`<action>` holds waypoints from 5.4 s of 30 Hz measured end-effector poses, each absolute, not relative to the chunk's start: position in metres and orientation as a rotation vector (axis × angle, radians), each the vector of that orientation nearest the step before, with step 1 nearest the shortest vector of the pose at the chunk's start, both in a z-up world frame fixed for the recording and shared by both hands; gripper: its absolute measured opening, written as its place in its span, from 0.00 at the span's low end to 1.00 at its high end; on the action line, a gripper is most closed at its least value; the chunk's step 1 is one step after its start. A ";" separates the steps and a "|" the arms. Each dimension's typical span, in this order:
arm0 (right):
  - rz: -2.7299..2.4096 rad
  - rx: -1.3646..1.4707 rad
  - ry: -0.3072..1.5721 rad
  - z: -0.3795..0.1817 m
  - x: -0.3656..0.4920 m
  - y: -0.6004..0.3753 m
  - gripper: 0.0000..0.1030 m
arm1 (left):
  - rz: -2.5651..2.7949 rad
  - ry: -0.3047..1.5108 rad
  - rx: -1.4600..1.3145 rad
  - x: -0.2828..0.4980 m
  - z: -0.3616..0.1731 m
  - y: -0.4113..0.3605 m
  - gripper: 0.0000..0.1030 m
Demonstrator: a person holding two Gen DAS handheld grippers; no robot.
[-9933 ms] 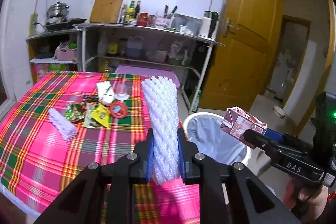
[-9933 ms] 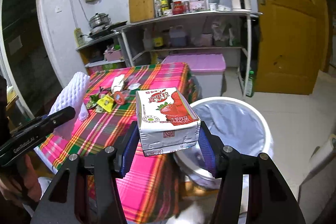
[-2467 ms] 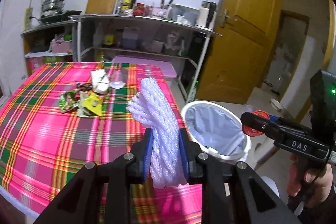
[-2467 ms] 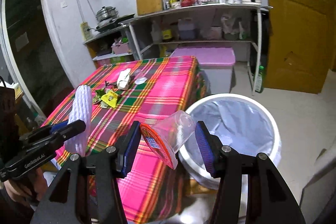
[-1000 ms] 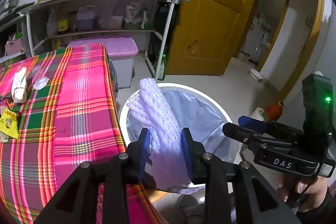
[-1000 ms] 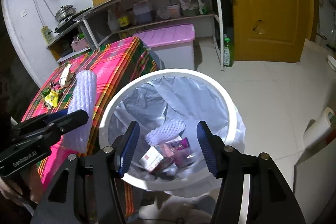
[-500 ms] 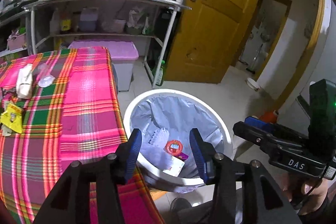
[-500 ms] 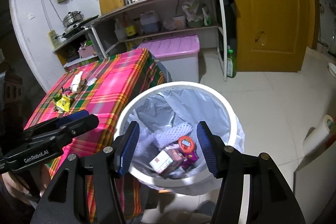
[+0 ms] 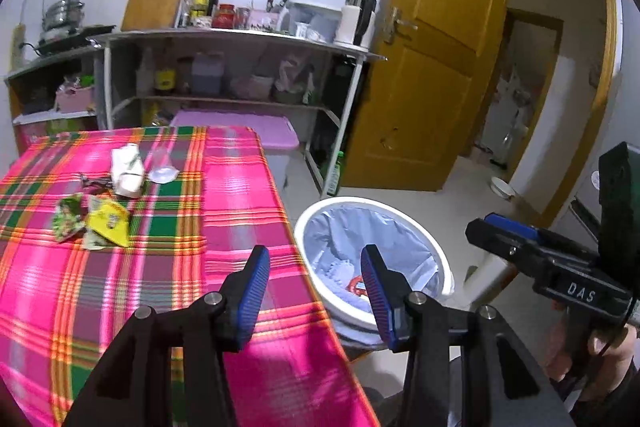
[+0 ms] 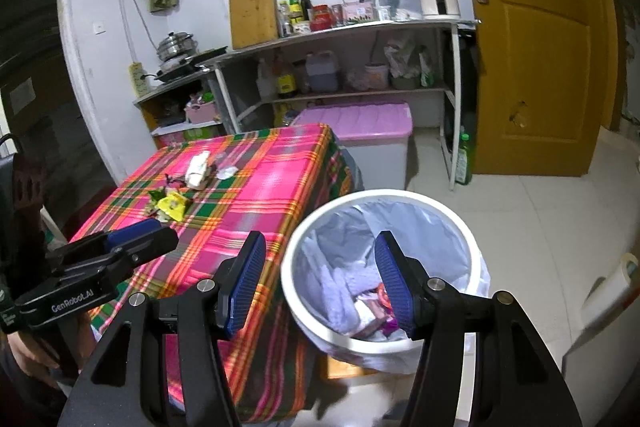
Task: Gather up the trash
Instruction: 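Withdraw both open tools from the bin back over the table, then grasp the green snack bag with the left tool while the right tool grasps the yellow snack bag, then carry both snack bags over the bin and open both tools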
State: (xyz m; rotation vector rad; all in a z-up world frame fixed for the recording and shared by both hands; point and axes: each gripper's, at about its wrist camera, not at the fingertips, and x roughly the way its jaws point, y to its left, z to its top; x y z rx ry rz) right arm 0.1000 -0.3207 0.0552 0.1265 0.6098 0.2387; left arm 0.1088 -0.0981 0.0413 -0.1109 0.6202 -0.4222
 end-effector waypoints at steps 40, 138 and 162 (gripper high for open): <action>0.515 -0.009 0.704 0.031 0.143 -0.190 0.56 | -0.081 0.631 -0.197 0.095 0.025 0.040 0.46; 0.491 0.181 0.805 0.015 0.205 -0.200 0.29 | -0.095 0.668 -0.236 0.174 0.018 0.059 0.06; 0.247 0.284 0.792 0.003 0.166 -0.329 0.29 | -0.458 0.695 -0.120 0.159 0.024 -0.104 0.06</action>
